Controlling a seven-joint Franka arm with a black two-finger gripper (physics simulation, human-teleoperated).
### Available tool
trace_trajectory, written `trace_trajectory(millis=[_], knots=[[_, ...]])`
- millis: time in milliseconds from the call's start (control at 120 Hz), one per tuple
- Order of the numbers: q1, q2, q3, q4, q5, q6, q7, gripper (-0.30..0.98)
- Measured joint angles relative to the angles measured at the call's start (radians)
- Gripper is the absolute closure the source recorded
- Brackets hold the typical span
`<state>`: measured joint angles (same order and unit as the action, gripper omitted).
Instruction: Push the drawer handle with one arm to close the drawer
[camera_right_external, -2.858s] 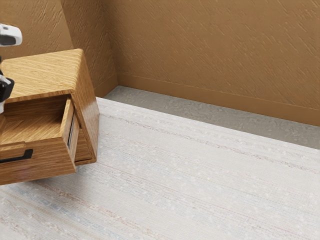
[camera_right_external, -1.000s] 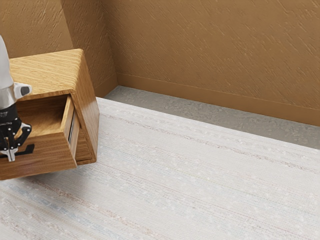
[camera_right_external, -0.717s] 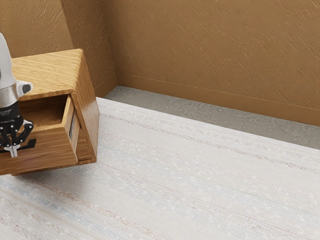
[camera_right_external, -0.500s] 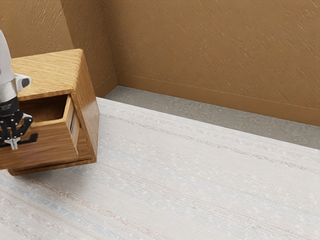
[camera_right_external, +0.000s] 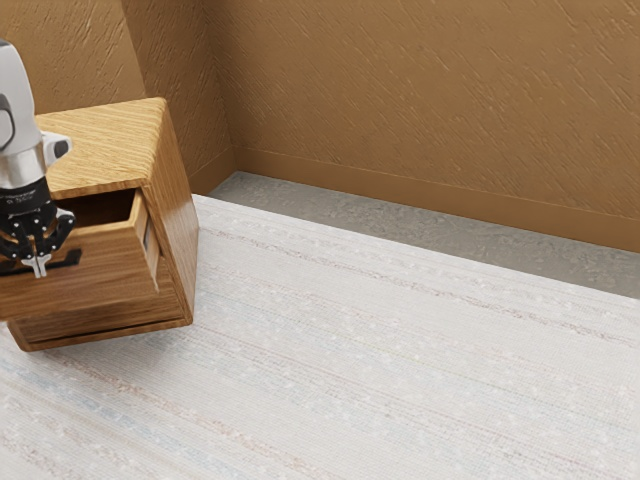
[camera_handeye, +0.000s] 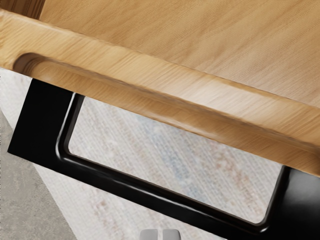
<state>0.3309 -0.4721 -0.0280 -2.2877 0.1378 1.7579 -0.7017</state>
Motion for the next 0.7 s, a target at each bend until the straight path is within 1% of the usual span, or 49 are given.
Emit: trace_trajectory(millis=[167,608,700], knots=[[-0.004,0.054,0.020,0.036,0.016,0.020,-0.002,0.79],[-0.004,0.175,0.023,0.143,0.043,0.067,-0.004,0.79],[-0.004,0.195,0.024,0.165,0.060,0.073,-0.004,0.79]])
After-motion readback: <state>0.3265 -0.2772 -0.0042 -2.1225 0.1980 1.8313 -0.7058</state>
